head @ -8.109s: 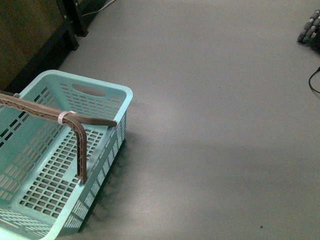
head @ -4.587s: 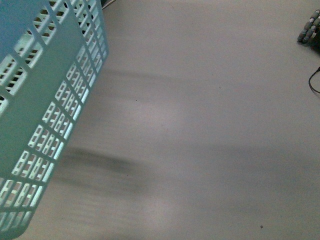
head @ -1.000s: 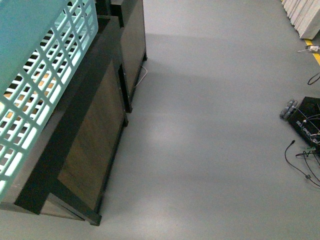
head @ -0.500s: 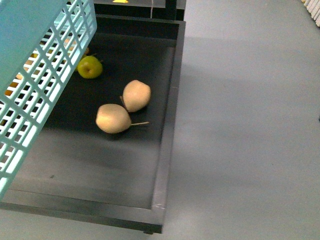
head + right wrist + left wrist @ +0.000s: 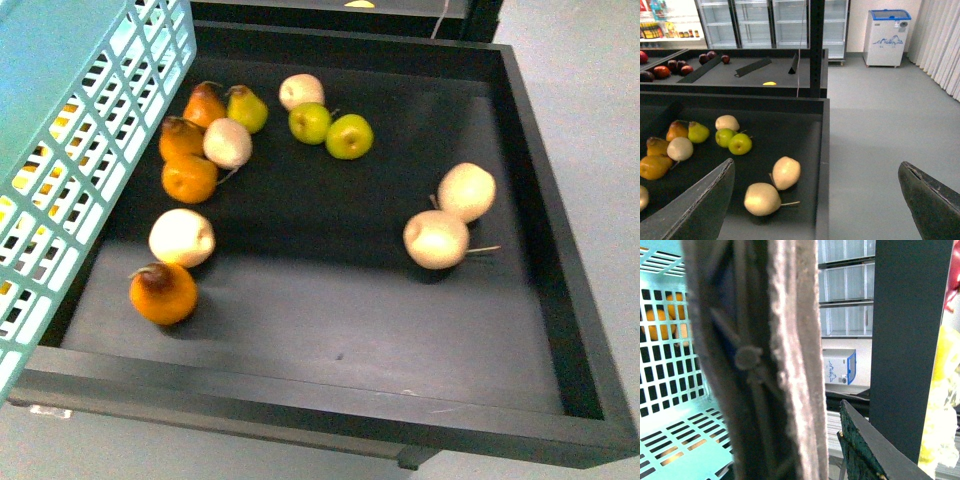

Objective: Pick lemon and mango into basket

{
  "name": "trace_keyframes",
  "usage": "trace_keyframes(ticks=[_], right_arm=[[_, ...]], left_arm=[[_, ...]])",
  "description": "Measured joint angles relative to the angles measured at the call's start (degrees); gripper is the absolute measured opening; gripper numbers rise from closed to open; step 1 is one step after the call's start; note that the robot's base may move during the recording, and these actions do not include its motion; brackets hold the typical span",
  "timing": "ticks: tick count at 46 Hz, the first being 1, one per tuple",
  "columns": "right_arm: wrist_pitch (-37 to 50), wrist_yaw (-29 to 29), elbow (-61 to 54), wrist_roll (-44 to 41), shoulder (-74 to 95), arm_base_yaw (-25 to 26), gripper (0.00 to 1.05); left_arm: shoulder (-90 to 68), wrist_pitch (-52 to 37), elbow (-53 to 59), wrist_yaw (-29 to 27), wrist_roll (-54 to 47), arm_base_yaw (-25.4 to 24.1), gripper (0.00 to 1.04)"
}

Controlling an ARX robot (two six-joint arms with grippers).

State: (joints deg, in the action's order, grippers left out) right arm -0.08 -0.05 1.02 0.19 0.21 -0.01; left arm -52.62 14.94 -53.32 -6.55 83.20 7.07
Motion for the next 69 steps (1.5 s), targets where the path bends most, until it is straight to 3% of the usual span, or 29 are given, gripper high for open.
trace_keyframes(ticks=[69], right_arm=[[0.0,0.0,0.0,0.0,0.0,0.0,0.96]], left_arm=[[0.0,0.0,0.0,-0.1,-0.1,0.0,0.28]])
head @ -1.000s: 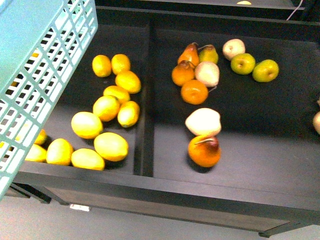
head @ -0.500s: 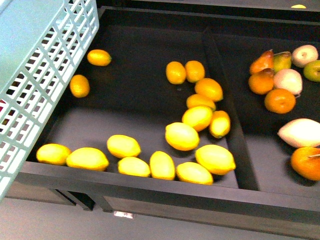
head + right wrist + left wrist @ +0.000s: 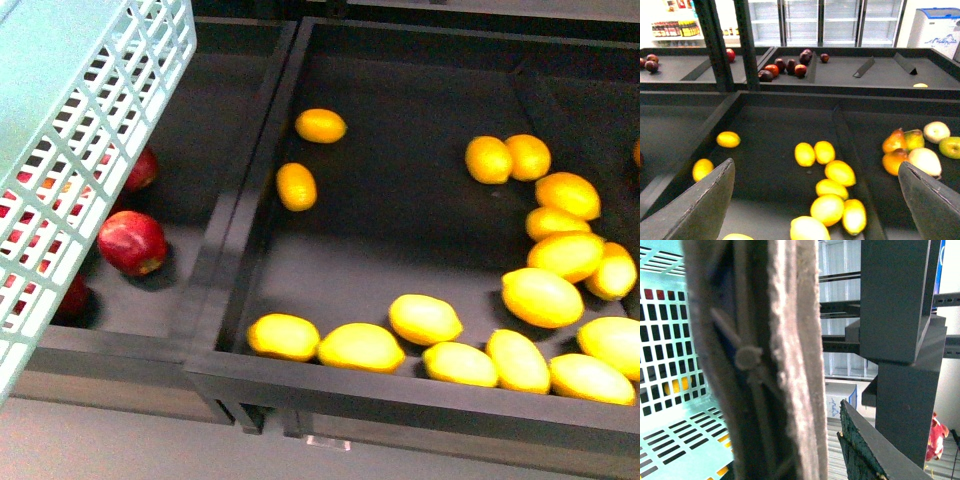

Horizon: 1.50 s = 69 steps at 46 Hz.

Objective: Pick lemon and mango into basket

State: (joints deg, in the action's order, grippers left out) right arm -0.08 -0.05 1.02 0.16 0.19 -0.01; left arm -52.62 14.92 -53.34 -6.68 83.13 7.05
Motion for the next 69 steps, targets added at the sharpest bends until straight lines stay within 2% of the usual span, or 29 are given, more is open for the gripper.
trace_keyframes(ticks=[32,41,42,44,46,49,61,69], right_arm=[[0.0,0.3,0.0,0.0,0.0,0.0,0.96],[0.0,0.4,0.0,0.0,0.0,0.1,0.96],[0.0,0.3,0.0,0.0,0.0,0.1,0.96],[0.0,0.2,0.0,0.0,0.0,0.1,0.96],[0.0,0.2,0.0,0.0,0.0,0.1,0.96],[0.0,0.2,0.0,0.0,0.0,0.1,0.96],[0.0,0.1,0.0,0.0,0.0,0.1,0.96],[0.0,0.1,0.0,0.0,0.0,0.1,0.96]], left_arm=[[-0.1,0.1,0.0,0.2,-0.1,-0.1,0.28],[0.0,0.1,0.0,-1.6,-1.4,-0.6,0.28],[-0.7,2.4,-0.9,0.5,-2.7,-0.6,0.28],[-4.0,13.7,-6.4,4.0,-7.6,0.0,0.28],[-7.9,22.2,-11.2,5.5,-15.3,1.3,0.27],[-12.4,25.9,-14.0,5.8,-21.5,3.9,0.27],[-28.2,18.7,-22.6,4.6,-22.3,12.5,0.27],[-39.5,14.7,-30.4,7.5,-20.7,19.8,0.27]])
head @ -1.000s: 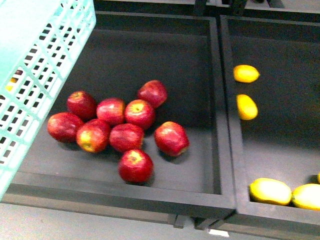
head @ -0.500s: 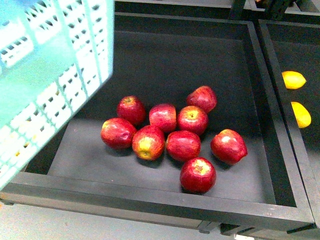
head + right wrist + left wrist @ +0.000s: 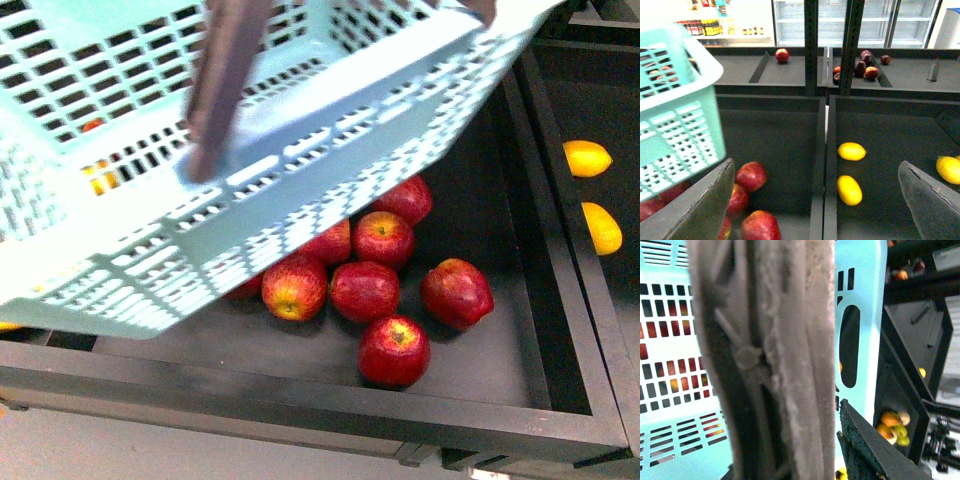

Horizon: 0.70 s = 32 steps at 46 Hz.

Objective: Pick lemon and mango into basket

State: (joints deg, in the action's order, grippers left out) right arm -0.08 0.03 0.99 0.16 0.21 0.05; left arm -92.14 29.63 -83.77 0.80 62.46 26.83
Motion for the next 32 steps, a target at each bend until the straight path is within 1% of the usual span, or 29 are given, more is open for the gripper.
trace_keyframes(ticks=[9,17,32], right_arm=[[0.0,0.0,0.0,0.0,0.0,0.0,0.96],[0.0,0.0,0.0,0.0,0.0,0.0,0.96],[0.0,0.0,0.0,0.0,0.0,0.0,0.96]], left_arm=[[-8.5,-2.9,-6.4,4.6,0.0,8.5,0.27],[-9.4,-3.5,-7.3,6.0,-1.3,11.7,0.27],[-9.4,-3.5,-7.3,6.7,-1.8,12.5,0.27]])
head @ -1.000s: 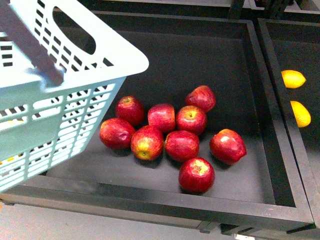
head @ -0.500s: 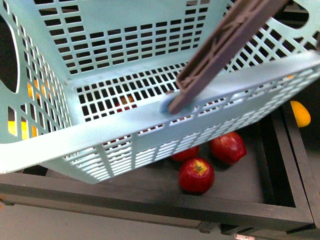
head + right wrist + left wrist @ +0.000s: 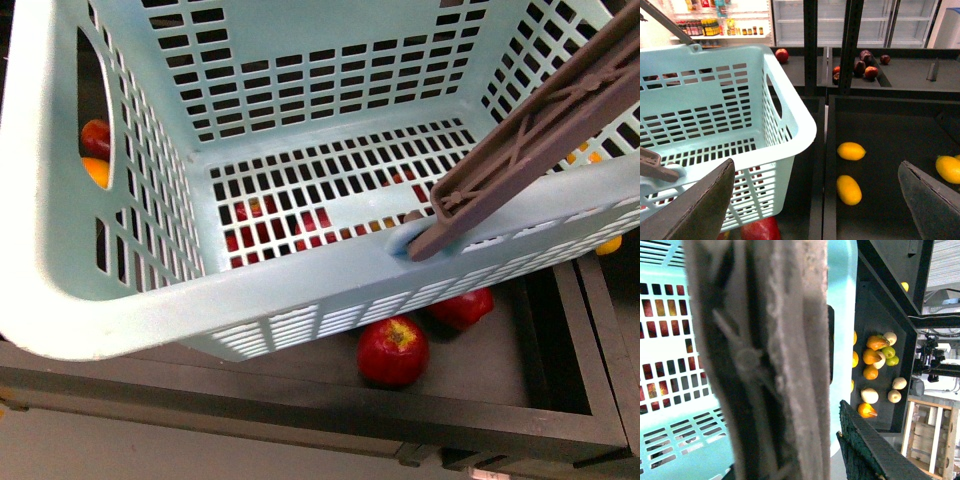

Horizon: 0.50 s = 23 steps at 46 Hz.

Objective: Pick lemon and mango into basket

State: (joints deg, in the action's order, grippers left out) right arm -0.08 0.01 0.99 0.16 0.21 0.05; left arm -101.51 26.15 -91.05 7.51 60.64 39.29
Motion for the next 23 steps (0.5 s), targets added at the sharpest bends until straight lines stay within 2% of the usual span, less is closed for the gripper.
trace_keyframes(ticks=[8,10,11,15,18,23], right_arm=[[0.0,0.0,0.0,0.0,0.0,0.0,0.96],[-6.8,-5.5,2.6,4.7,3.2,-1.7,0.96],[-14.2,-10.9,5.8,8.7,7.9,-3.1,0.96],[-24.4,-15.6,10.6,18.6,17.2,-2.9,0.96],[-27.5,-15.2,11.7,26.8,23.0,0.4,0.96],[-20.0,-10.3,12.9,28.2,29.2,11.3,0.96]], left_arm=[[0.0,0.0,0.0,-0.1,0.0,0.0,0.27],[0.0,0.0,0.0,-0.1,0.0,0.0,0.27],[0.0,0.0,0.0,-0.2,-0.1,-0.1,0.27],[0.0,0.0,0.0,-0.2,0.0,-0.1,0.27],[0.0,0.0,0.0,-0.2,-0.3,-0.1,0.27],[0.0,0.0,0.0,0.0,-0.1,-0.1,0.27]])
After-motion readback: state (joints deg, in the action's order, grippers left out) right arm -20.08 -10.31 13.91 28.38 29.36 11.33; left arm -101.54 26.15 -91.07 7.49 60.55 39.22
